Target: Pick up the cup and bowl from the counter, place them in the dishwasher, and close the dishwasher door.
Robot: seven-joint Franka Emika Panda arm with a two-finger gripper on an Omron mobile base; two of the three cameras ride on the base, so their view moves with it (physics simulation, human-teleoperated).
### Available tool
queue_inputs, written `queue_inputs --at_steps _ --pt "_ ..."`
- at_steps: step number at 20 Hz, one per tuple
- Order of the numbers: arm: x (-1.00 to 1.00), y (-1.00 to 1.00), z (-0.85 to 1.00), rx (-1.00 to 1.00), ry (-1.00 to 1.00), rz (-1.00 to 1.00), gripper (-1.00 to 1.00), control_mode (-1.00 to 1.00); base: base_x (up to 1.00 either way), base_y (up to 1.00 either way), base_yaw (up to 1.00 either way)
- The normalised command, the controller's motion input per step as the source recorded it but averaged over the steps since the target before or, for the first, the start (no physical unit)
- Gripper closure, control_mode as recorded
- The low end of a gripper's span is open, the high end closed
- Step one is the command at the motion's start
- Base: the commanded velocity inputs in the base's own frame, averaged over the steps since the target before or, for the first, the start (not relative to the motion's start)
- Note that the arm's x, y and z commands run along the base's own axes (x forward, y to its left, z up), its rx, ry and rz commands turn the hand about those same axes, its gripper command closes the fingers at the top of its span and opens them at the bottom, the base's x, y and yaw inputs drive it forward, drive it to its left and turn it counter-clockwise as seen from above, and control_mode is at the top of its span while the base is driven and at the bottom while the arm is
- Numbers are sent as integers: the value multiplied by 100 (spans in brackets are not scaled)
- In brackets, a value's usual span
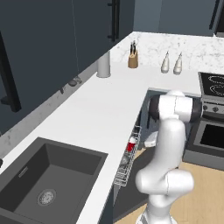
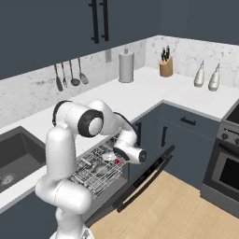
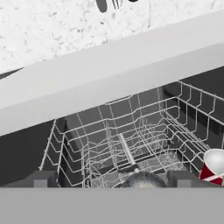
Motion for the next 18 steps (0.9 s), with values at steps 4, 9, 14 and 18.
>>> queue_inputs --at_steps 4,9,14,18 --pt "-99 -36 95 1 0 -1 -100 -100 0 0 0" --pt "-99 -55 67 0 -1 0 -100 -100 0 0 0" --pt "-100 -85 52 0 -5 0 -100 -100 0 0 0" --pt "-89 -97 30 1 -9 0 -100 -100 0 0 0"
